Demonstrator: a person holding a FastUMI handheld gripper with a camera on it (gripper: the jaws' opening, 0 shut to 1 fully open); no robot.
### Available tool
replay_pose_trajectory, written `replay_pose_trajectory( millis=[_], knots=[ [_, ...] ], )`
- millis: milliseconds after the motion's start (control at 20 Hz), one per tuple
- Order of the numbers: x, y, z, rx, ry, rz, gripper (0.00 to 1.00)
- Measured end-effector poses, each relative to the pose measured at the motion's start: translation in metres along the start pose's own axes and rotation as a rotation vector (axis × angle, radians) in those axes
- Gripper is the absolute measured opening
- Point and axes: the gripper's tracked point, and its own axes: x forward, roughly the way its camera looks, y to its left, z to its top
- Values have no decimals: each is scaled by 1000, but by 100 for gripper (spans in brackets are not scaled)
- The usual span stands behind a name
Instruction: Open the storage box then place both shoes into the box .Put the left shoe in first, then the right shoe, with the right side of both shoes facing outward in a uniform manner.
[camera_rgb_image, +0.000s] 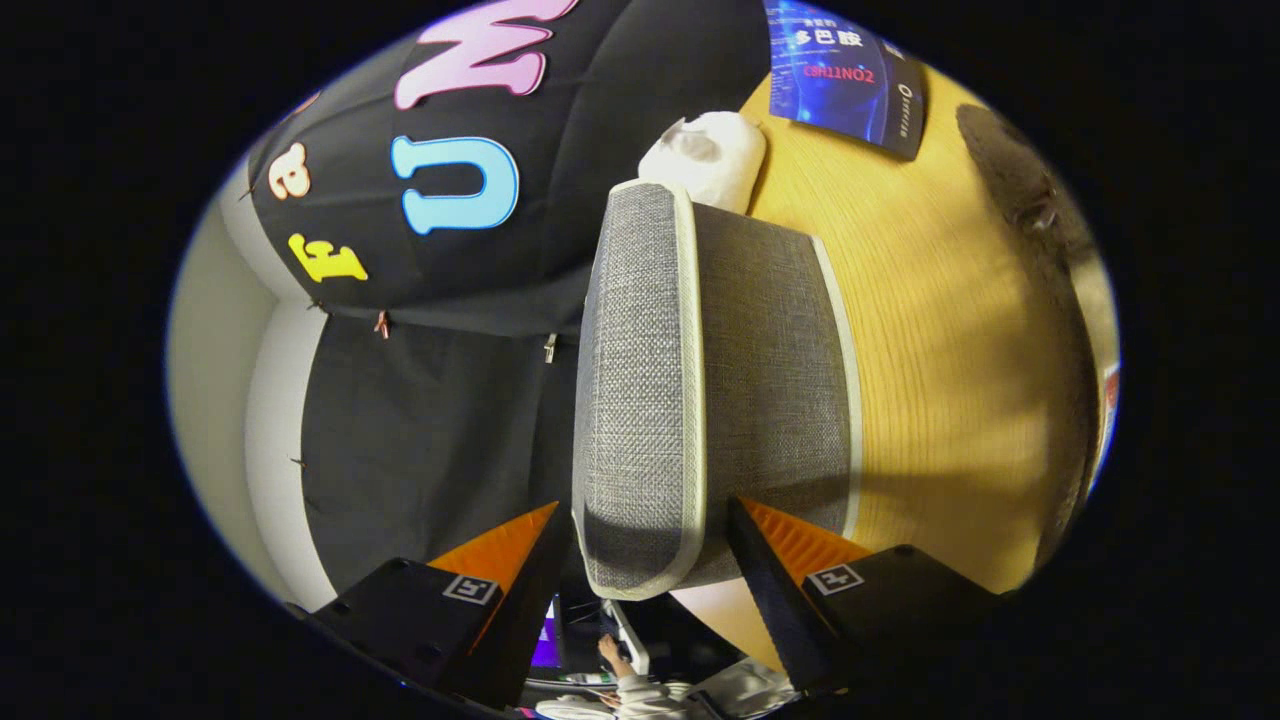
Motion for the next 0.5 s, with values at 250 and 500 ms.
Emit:
replay_pose_trajectory(
  millis=[250,500],
  knots=[
    [-3,19,6,108,16,54,72],
    [-5,27,9,117,-15,23,34]
  ],
)
